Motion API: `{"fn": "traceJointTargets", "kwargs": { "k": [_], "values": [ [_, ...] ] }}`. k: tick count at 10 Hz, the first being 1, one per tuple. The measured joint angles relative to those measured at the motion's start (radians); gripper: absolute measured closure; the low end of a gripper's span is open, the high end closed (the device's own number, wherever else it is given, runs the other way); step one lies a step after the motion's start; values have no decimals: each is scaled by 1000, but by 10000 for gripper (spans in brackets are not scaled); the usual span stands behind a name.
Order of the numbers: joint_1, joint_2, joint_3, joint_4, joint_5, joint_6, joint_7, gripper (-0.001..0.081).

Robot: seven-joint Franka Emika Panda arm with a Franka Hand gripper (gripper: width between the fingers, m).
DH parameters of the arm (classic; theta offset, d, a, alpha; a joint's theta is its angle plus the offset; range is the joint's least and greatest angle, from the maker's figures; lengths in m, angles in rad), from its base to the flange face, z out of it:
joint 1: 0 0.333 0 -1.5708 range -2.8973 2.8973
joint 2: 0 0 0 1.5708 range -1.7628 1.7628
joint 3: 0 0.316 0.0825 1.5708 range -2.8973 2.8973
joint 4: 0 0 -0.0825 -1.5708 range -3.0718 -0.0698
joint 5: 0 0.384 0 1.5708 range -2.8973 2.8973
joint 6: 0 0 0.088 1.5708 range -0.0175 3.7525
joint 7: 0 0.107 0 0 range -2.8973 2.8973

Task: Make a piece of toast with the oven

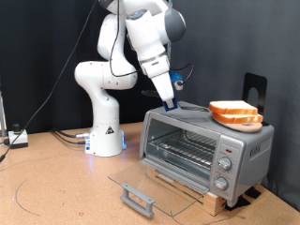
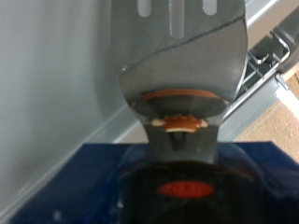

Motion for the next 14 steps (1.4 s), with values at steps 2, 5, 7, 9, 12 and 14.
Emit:
{"fn": "traceJointTargets", "kwargs": {
  "k": [2, 5, 7, 9, 12, 14],
  "values": [
    [0, 0, 10, 7, 6, 0, 0, 410],
    [0, 0, 9, 13, 8, -1, 0, 410],
    [0, 0, 2, 20, 9, -11, 0, 410],
    [-2, 0, 1, 21, 6, -21, 0, 410],
    [-4, 0, 8, 15, -14, -31, 2, 410],
    [-4, 0, 17, 3, -26, -30, 10, 410]
  ]
}}
